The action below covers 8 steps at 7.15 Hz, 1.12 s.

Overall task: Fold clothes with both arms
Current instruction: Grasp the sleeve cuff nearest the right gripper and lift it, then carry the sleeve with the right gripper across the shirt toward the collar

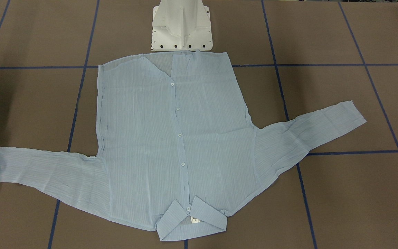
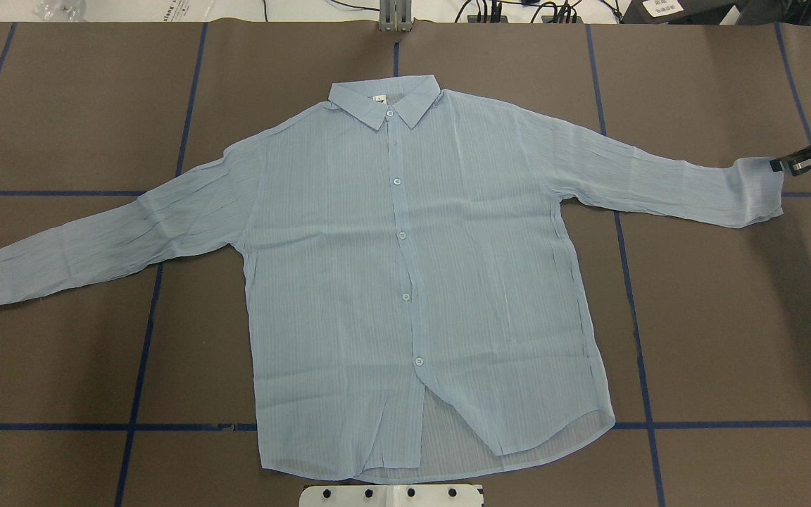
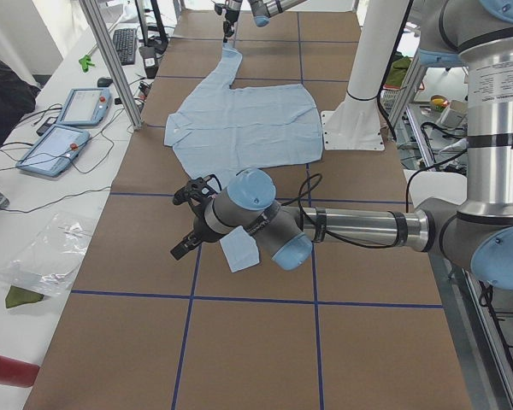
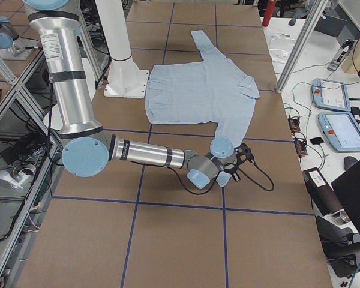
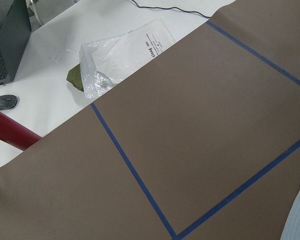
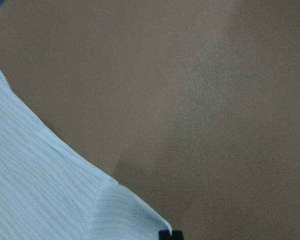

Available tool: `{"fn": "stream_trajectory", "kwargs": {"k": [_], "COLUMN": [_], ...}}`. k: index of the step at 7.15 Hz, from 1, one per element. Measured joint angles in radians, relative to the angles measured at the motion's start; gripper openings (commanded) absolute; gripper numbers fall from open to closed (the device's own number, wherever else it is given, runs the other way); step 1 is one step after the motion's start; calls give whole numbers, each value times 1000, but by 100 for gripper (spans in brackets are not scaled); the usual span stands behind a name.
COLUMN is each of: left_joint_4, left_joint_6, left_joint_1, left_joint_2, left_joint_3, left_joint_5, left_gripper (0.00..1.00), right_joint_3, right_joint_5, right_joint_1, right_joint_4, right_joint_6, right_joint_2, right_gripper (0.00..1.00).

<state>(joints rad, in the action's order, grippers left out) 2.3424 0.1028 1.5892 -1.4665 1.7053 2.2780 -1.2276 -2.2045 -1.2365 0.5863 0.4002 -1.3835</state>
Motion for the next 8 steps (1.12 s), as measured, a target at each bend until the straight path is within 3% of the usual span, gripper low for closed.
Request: {"fn": "stream_trajectory", "kwargs": {"k": [2,4,6,8], "left_joint_4": [0,0,0,0], "left_joint_6": [0,-1,-3,-3], "left_joint_1": [0,-1,-1,-1], "left_joint_2": [0,-1,-3,-4], "left_joint_3": [-1,-1,-7,-14], "left_joint_5": [0,0,0,0], "left_gripper": [100,100,100,100], "right_joint_3": [-187,-358,-408,-338], "right_joint_5": [61,243,489,654], "right_joint_1": [27,157,342,467], "right_joint_4": [129,349,626,812], "right_joint_6": [149,357,592,786], "right_joint_2": [7,84,284,518], "right_gripper": [0,0,0,0]}}
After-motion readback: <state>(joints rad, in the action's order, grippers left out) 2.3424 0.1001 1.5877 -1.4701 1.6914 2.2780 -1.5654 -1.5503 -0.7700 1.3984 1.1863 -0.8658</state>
